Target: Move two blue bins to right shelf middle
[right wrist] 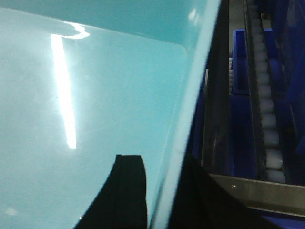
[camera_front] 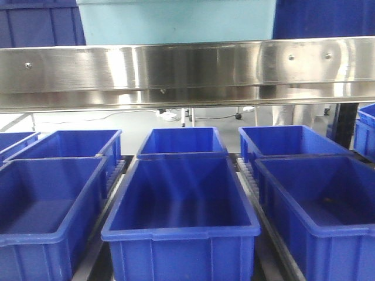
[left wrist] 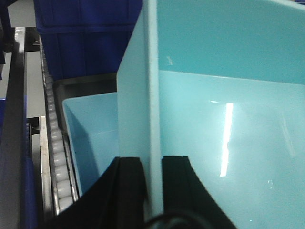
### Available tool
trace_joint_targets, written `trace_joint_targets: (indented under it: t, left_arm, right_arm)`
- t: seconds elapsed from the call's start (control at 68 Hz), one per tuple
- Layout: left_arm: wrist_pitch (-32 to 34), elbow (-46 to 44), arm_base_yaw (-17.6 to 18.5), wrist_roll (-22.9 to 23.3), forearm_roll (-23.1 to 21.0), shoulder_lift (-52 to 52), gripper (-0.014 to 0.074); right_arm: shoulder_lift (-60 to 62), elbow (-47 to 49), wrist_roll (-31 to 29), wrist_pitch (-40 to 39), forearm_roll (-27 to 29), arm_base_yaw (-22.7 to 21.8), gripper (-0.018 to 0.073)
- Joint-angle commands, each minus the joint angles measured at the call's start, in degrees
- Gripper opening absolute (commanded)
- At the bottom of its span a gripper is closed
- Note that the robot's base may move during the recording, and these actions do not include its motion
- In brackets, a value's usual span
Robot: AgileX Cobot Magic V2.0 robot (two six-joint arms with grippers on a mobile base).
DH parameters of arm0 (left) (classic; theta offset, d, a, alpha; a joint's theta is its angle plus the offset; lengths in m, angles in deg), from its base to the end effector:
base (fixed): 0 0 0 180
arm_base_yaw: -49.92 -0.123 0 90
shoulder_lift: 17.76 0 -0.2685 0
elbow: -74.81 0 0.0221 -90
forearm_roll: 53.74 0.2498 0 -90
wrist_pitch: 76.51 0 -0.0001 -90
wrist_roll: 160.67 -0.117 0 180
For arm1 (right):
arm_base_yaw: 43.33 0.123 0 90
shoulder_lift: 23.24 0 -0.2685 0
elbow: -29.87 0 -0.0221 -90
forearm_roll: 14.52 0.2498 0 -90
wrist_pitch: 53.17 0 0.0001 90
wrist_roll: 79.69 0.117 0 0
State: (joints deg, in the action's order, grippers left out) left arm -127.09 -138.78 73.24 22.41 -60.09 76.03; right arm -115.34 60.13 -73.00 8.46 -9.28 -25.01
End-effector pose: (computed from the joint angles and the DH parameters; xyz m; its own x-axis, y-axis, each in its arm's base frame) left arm 0.3015 -0.1409 0.4931 -0.3787 0.0287 -0.9251 0.4242 0.8938 -0.1459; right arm 0.2980 0.1086 0.4645 -0.5756 -0.0230 -0.8174 -0.2888 0.9409 0.1769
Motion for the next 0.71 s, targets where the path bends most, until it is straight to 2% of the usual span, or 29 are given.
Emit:
trace_joint_targets:
  t: [0.0,0.691]
  left_arm:
    - [3.72,-1.03,-0.23,0.55,-0.85,-1.12,-0.0111]
    - [3.72,-1.03,-0.23,0.55,-0.85,-1.12,-0.0111]
  right_arm:
    - [0.46,0.45,-1.13,-0.82,-2.0,-0.53,-0.0151]
    - [0.42,0.45,-1.13,-0.81,-1.76,-0.53,-0.0151]
